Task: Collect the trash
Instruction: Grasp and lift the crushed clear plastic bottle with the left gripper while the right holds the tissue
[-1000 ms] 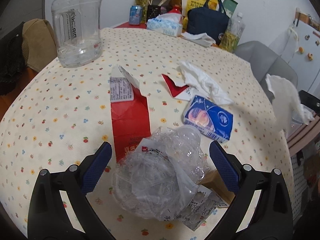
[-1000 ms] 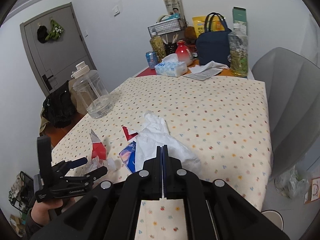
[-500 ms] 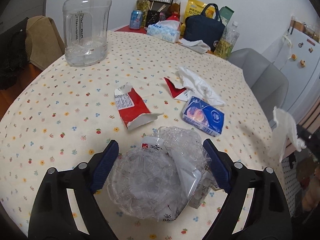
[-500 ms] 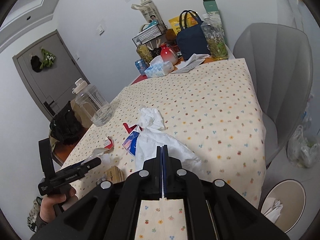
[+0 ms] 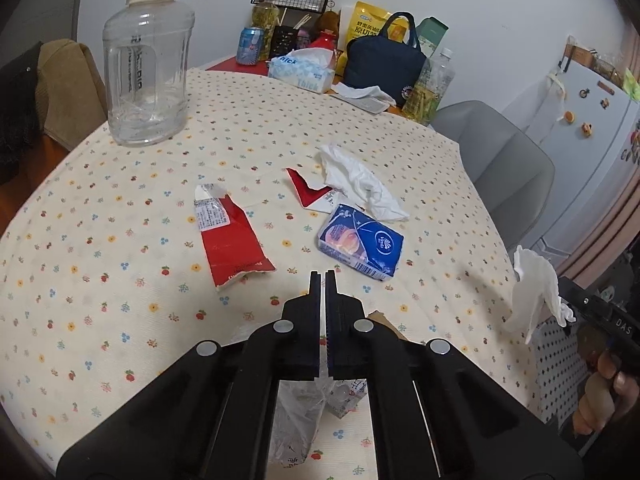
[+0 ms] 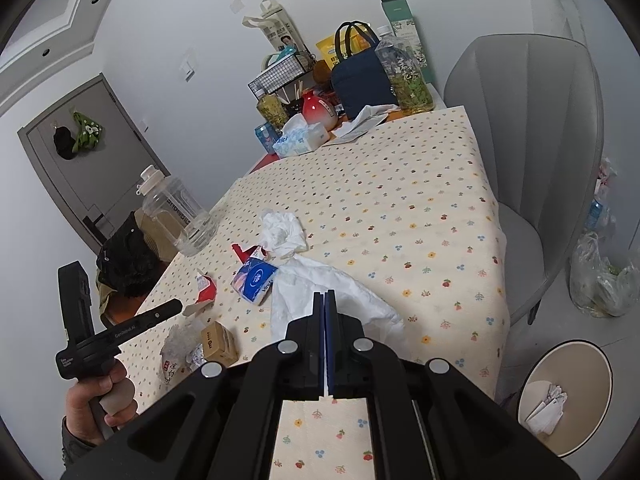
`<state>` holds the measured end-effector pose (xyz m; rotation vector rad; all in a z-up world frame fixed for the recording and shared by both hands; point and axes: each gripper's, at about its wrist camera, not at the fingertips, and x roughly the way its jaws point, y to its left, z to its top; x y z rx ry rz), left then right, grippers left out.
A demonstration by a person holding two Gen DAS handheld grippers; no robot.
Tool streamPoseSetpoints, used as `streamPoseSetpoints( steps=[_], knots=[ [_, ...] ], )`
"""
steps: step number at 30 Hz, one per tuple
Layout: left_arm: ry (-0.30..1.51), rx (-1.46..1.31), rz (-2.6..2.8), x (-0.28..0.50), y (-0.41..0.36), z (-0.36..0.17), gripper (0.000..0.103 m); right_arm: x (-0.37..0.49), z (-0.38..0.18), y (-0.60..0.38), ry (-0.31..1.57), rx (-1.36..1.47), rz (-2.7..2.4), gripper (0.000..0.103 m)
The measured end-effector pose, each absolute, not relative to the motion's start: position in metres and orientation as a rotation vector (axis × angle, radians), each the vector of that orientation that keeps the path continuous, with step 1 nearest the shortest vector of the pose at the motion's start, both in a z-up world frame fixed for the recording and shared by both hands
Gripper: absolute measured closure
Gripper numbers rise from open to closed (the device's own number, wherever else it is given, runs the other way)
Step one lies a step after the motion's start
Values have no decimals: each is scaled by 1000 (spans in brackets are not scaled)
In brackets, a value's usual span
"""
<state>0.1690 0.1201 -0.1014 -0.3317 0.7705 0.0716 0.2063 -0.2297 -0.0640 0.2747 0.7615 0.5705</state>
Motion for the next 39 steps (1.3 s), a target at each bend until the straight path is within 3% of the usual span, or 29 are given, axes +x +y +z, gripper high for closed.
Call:
streamPoseSetpoints(
  steps=[1, 2, 3, 16, 28, 29, 30, 32, 34, 39],
  knots=[
    [779, -330, 70, 168, 120, -101, 85, 206, -64, -231, 760, 277, 570, 101],
    [782, -329, 71, 166, 120, -99, 57, 205, -63, -233, 758, 278, 570, 101],
    [773, -325, 80, 161, 120, -97, 41, 205, -62, -234, 755, 277, 570, 101],
    [861, -129, 129, 116, 105, -112, 41, 196, -58, -239, 740, 277, 567, 101],
    [895, 69, 241, 122, 84, -141, 41, 196, -60, -236, 749, 266, 570, 101],
    [889, 76, 255, 123, 85, -142, 48, 196, -61, -236, 752, 265, 570, 101],
    [881, 83, 269, 122, 86, -140, 62, 196, -62, -237, 755, 262, 569, 101],
    [874, 61, 266, 122, 89, -137, 72, 196, -65, -238, 760, 262, 567, 101],
    [858, 44, 255, 121, 93, -131, 77, 196, -68, -239, 765, 265, 562, 101],
    [812, 25, 256, 118, 93, -117, 78, 196, -68, -242, 762, 269, 560, 101]
  ],
)
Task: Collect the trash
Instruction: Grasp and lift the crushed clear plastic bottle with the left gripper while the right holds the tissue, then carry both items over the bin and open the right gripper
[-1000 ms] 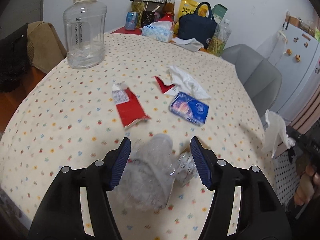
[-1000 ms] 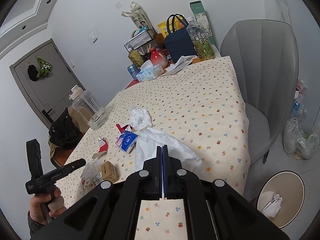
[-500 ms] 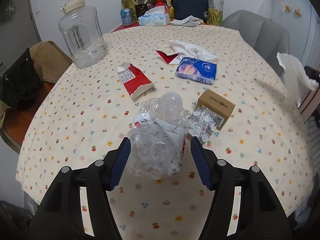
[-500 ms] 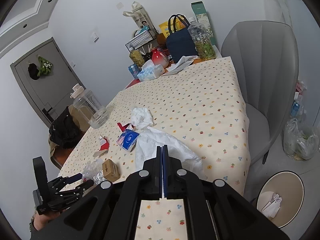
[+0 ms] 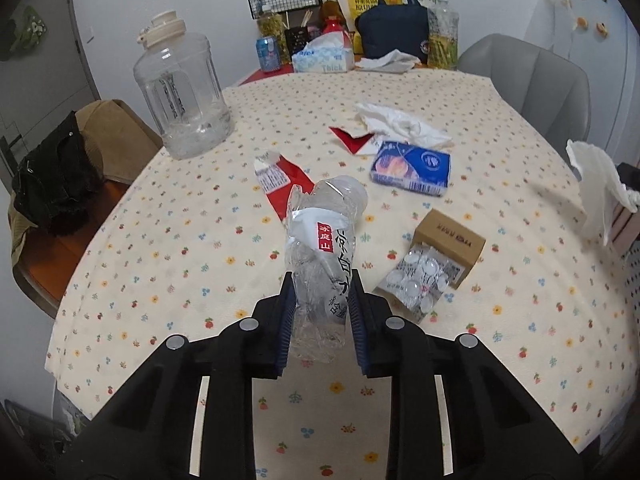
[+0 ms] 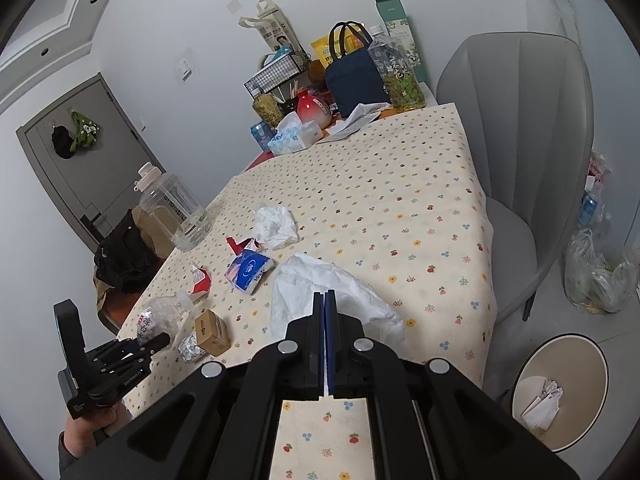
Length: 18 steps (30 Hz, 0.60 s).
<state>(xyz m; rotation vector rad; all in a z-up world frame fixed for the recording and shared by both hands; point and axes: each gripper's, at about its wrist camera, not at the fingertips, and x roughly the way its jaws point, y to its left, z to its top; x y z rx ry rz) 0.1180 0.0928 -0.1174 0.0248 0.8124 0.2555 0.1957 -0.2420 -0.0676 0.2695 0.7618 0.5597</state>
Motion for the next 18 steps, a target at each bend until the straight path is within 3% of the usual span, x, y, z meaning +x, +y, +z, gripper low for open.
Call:
streamPoseSetpoints(
  steps=[18],
  knots=[
    [668, -33, 127, 139, 60, -62, 78, 184, -54, -272, 718, 277, 528, 101]
  ],
)
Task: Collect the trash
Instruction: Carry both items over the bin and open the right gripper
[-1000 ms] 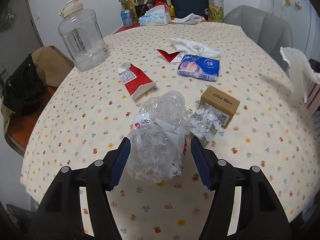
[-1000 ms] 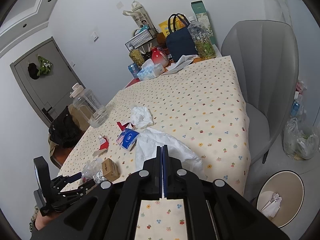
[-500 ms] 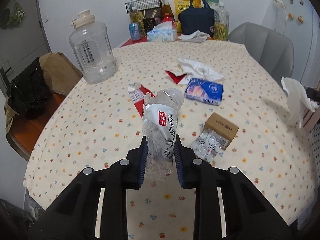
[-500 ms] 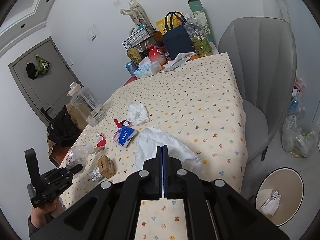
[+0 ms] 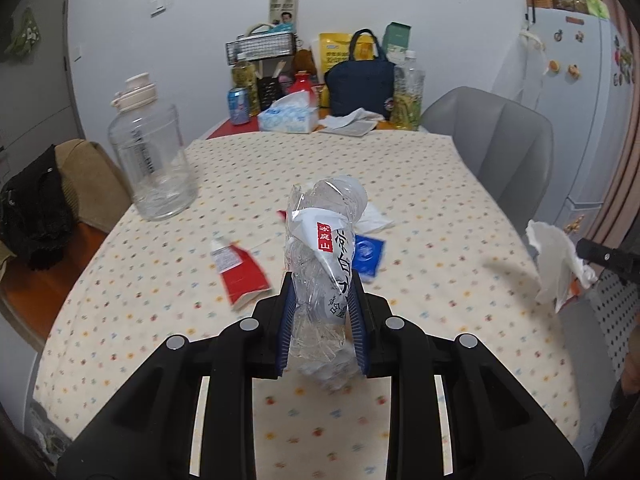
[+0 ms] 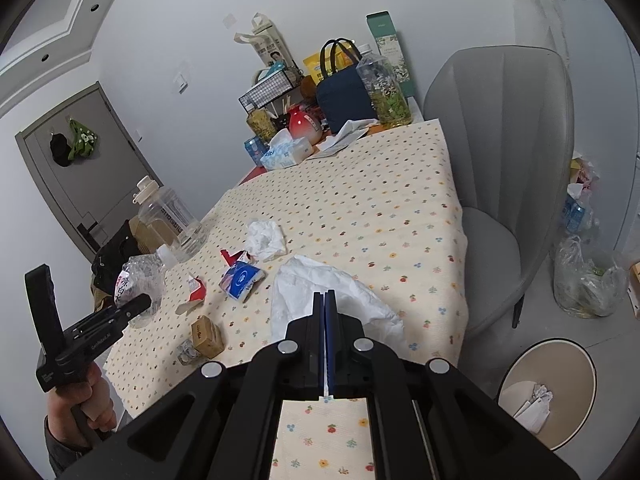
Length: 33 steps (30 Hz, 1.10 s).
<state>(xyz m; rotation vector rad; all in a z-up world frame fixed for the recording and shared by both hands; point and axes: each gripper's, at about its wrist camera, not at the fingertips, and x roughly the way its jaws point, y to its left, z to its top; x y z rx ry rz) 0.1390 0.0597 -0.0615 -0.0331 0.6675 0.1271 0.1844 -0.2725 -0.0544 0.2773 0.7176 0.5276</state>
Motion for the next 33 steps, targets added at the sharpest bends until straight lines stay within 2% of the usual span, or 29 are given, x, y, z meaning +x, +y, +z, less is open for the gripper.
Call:
streamPoseSetpoints(
  steps=[19, 33],
  knots=[
    [745, -28, -172, 210, -75, -77, 78, 180, -81, -379, 720, 371, 332, 101],
    [835, 67, -351, 252, -197, -104, 78, 187, -156, -485, 821, 505, 89, 101]
  ],
)
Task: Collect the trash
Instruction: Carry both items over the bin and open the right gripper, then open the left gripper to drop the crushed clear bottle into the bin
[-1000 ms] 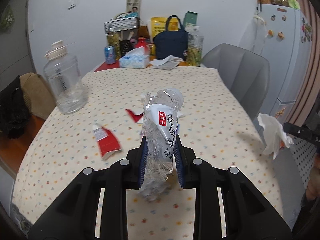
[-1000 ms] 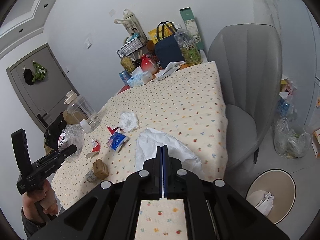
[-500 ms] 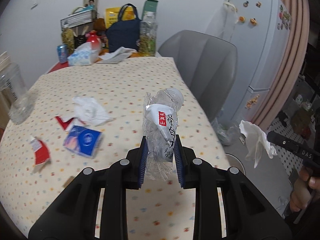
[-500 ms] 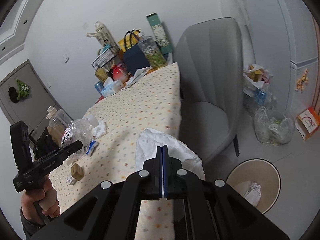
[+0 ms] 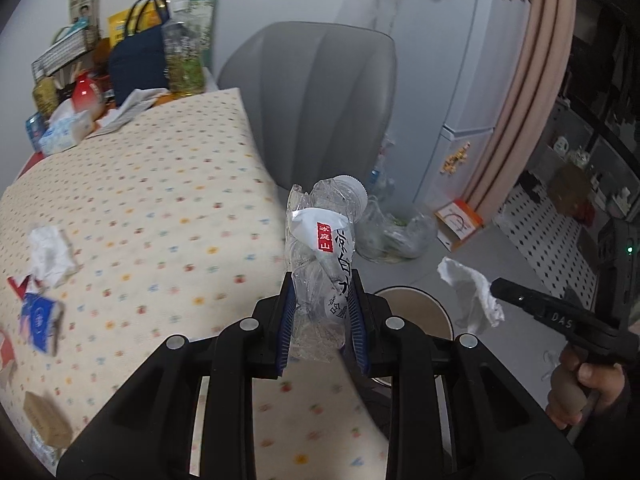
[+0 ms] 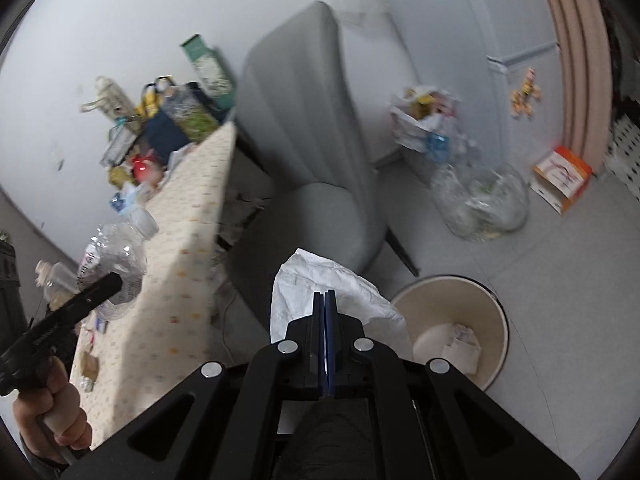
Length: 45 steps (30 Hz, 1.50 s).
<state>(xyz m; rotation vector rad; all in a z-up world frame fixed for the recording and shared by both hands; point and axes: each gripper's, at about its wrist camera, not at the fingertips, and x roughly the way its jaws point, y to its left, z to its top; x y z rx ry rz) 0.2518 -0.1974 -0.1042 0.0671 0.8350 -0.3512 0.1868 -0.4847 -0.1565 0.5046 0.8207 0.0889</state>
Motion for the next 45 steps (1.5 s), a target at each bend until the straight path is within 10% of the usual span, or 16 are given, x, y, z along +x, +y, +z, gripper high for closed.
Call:
streamPoseSetpoints(
  steps=[14, 17, 40, 45],
  knots=[
    [960, 128, -427, 282, -279, -151, 78, 199, -230, -532, 887, 651, 14, 94],
    [983, 136, -433, 283, -287, -160, 78, 196, -241, -540, 890, 686, 3, 49],
    [1125, 268, -561, 282, -399, -202, 76, 127, -202, -610, 807, 681, -162, 34],
    [1132, 308, -555, 279, -412, -211, 22, 117, -199, -618, 800, 687, -184, 33]
  ],
)
